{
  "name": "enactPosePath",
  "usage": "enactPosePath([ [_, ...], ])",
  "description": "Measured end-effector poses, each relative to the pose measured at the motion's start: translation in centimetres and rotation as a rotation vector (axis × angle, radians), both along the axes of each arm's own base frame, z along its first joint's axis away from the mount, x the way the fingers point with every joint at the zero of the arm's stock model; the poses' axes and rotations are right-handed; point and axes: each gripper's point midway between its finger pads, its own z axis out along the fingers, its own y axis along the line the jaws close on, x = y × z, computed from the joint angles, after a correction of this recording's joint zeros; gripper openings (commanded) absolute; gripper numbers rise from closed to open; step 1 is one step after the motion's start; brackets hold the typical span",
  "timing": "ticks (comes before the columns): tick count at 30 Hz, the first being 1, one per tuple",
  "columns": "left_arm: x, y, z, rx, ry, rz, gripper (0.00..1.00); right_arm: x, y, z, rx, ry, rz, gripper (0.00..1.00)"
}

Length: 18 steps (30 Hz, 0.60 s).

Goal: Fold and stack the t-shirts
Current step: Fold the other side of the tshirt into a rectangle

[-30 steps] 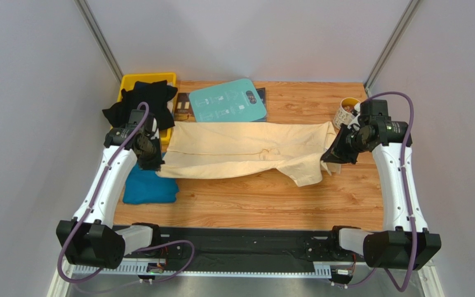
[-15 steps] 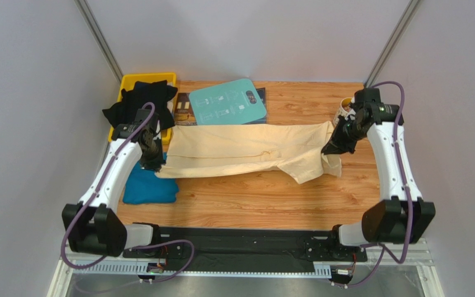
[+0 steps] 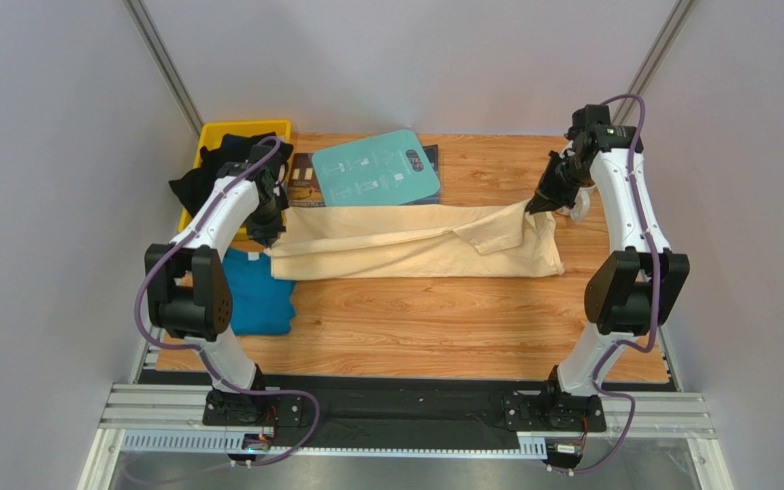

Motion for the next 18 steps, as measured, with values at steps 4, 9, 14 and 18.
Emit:
enactPosePath([
  [4, 2.9, -0.1, -0.2, 0.01, -0.015, -0.004, 0.0, 0.2, 0.0, -1.4, 0.005, 0.042, 0.001, 0.0],
  [9, 5.4, -0.2, -0.7, 0.014, -0.018, -0.007, 0.0, -0.2, 0.0, -2.5, 0.002, 0.079, 0.0, 0.0],
  [14, 6.8, -0.4, -2.2, 0.017, 0.014, -0.008, 0.0, -0.1, -0.2, -3.9, -0.003, 0.121, 0.0, 0.0],
  [18, 7.4, -0.6, -3.1, 0.014, 0.044, -0.012, 0.0, 0.3, -0.3, -5.8, -0.003, 0.172, -0.001, 0.0],
])
